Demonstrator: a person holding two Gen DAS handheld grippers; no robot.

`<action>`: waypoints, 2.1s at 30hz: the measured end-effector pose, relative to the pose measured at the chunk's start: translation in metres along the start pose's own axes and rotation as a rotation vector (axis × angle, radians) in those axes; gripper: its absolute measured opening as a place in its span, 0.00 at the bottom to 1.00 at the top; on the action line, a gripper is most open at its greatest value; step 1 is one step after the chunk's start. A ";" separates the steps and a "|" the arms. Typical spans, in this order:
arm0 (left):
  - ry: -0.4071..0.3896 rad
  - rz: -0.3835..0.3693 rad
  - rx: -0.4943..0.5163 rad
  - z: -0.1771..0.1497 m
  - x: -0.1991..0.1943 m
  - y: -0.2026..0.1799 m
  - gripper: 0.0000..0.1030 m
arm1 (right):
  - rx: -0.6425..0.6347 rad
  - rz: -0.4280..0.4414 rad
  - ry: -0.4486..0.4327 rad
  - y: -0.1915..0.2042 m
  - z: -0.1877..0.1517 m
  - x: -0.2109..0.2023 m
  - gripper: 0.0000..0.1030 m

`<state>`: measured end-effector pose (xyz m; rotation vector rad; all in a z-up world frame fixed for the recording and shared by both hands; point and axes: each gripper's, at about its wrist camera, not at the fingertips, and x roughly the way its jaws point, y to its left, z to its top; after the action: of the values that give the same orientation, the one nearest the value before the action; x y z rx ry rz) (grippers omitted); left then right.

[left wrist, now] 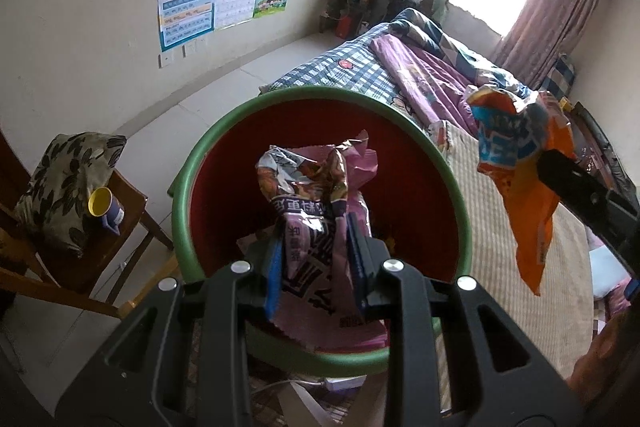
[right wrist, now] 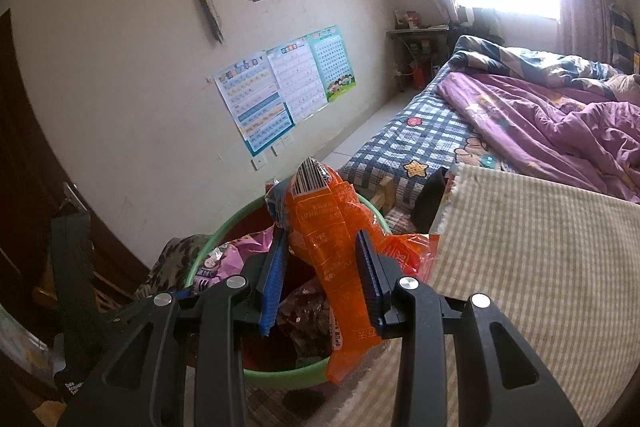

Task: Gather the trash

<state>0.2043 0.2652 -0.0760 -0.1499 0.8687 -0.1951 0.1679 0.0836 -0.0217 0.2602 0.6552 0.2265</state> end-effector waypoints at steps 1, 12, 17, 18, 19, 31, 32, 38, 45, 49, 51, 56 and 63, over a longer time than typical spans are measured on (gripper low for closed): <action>0.000 0.000 0.002 0.002 0.002 0.000 0.26 | 0.000 0.000 0.002 -0.001 0.002 0.001 0.33; -0.013 0.023 -0.012 0.007 0.009 0.003 0.53 | 0.011 0.047 0.031 0.004 0.003 0.014 0.36; -0.060 0.061 -0.032 0.007 -0.001 0.010 0.70 | 0.018 0.067 0.031 0.007 0.002 0.015 0.55; -0.062 0.064 -0.036 0.007 -0.004 0.011 0.70 | 0.021 0.066 0.026 0.006 0.001 0.013 0.59; -0.066 0.064 -0.039 0.008 -0.006 0.013 0.71 | 0.026 0.064 0.017 0.005 0.000 0.010 0.63; -0.288 0.146 -0.050 -0.014 -0.085 -0.023 0.94 | -0.016 0.101 -0.194 -0.018 -0.008 -0.090 0.93; -0.310 0.160 -0.042 -0.018 -0.094 -0.031 0.94 | -0.022 0.112 -0.208 -0.022 -0.010 -0.102 0.93; -0.426 0.225 0.037 -0.043 -0.132 -0.081 0.95 | -0.014 0.153 -0.275 -0.051 -0.022 -0.158 0.93; -0.372 0.246 0.040 -0.068 -0.142 -0.130 0.95 | 0.007 0.057 -0.367 -0.093 -0.040 -0.207 0.93; -0.375 0.248 0.038 -0.080 -0.149 -0.152 0.95 | -0.027 0.014 -0.340 -0.108 -0.049 -0.221 0.93; -0.379 0.253 0.044 -0.085 -0.153 -0.164 0.95 | -0.027 0.014 -0.332 -0.117 -0.054 -0.228 0.93; -0.376 0.251 0.056 -0.091 -0.157 -0.183 0.95 | -0.009 0.009 -0.310 -0.133 -0.059 -0.235 0.93; -0.381 0.256 0.089 -0.097 -0.158 -0.207 0.95 | 0.004 -0.004 -0.306 -0.152 -0.063 -0.245 0.93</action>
<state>0.0078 0.0953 0.0224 0.0098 0.4915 0.0353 -0.0415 -0.1202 0.0226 0.2903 0.3531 0.1766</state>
